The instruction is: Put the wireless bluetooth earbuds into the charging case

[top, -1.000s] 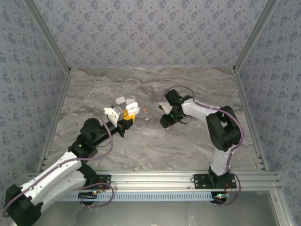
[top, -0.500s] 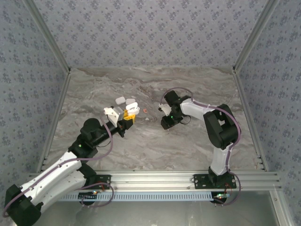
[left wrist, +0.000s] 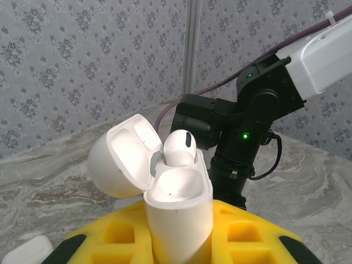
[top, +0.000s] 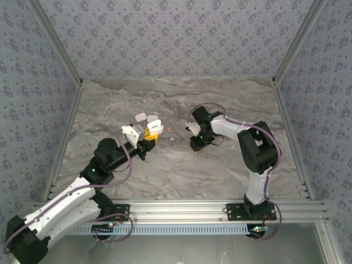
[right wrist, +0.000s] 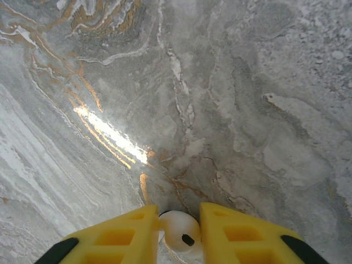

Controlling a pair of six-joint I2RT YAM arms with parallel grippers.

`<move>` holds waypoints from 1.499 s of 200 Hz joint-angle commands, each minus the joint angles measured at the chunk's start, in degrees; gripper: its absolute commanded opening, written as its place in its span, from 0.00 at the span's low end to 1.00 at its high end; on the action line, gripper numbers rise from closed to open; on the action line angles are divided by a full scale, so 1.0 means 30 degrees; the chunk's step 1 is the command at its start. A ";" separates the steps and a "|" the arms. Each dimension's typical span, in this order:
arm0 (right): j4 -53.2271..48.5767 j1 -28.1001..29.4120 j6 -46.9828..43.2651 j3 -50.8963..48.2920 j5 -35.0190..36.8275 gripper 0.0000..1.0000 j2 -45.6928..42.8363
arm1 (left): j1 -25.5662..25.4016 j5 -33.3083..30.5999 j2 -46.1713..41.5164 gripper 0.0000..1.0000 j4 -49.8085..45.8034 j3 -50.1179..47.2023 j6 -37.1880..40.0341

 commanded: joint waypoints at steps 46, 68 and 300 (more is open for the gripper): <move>0.1309 -0.0553 0.0866 -0.1612 -0.0199 0.22 -0.3904 | -0.0145 0.0018 0.0252 0.02 0.0699 0.0491 -0.0087; 0.2756 -0.0850 0.1963 -0.2357 -0.0763 0.22 -0.7291 | -0.0135 0.0469 0.1064 0.02 0.1518 0.0514 -0.0420; 0.9594 0.4737 0.4496 -0.1372 -0.0920 0.23 -1.2675 | -0.0586 0.3759 0.6441 0.02 0.5210 0.2218 -0.1615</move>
